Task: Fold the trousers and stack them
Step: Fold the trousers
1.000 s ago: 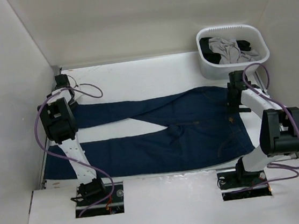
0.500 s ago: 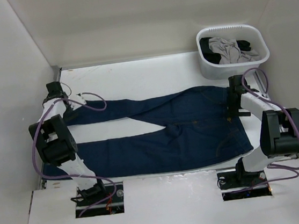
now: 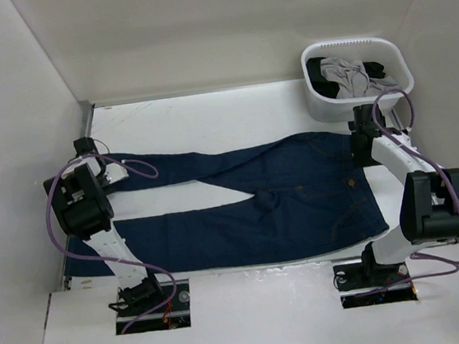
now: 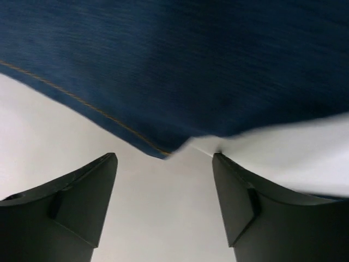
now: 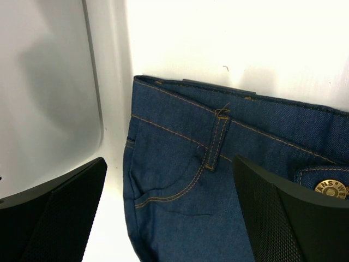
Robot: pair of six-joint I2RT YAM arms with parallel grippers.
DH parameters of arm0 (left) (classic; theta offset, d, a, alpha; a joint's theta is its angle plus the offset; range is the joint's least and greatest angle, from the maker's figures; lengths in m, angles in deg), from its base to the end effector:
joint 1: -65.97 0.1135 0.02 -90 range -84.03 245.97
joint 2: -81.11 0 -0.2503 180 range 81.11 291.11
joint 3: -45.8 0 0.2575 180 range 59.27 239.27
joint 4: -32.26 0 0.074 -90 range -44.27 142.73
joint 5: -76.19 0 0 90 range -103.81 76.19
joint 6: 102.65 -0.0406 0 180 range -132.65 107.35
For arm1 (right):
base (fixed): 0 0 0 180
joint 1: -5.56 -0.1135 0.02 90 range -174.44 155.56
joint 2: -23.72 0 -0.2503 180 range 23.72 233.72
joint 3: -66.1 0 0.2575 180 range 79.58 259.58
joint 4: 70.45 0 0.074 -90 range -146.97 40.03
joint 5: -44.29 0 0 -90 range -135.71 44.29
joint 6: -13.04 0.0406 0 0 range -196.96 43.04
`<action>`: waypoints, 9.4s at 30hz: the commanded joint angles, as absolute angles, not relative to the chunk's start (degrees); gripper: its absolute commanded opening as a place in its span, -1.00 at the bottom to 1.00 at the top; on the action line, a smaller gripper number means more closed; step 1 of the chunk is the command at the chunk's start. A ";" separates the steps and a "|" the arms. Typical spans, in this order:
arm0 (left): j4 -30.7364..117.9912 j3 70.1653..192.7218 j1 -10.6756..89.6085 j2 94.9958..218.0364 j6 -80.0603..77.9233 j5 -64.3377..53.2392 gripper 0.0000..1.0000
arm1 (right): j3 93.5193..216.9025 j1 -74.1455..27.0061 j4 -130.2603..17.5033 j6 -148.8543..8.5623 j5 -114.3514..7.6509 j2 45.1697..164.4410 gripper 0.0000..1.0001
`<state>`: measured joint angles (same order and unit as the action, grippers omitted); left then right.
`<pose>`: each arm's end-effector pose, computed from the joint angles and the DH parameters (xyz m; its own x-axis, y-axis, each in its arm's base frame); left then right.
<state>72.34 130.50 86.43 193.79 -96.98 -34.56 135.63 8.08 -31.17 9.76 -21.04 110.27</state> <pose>0.3564 0.1483 0.1198 -0.5346 0.7938 0.2901 0.8203 0.4046 0.4043 0.3116 -0.0307 0.1957 0.2233 0.8983 -0.3784 0.8453 0.0148 0.5341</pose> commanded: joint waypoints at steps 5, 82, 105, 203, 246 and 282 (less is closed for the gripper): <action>68.32 130.65 86.05 198.27 -96.06 -27.88 -0.56 | 133.54 8.15 -31.75 8.47 -19.08 105.55 1.00; 76.14 131.71 90.44 164.52 -69.59 -23.57 -1.00 | 179.52 -8.46 -7.40 25.26 -32.35 150.47 -1.00; 72.01 114.40 105.38 151.17 -87.26 -20.49 -1.00 | 118.97 -25.76 -11.20 21.89 -25.30 82.02 -0.97; 71.41 119.49 82.33 175.50 -86.55 -20.75 0.27 | 134.42 5.50 -23.13 -30.82 -33.84 100.63 1.00; 53.82 118.42 98.79 183.59 -87.79 -27.52 0.32 | 137.85 12.55 -29.29 -24.93 -27.96 116.29 -1.00; 70.78 114.11 96.77 174.79 -97.55 -8.79 0.01 | 139.17 17.47 -29.99 -35.83 -27.25 105.64 -1.00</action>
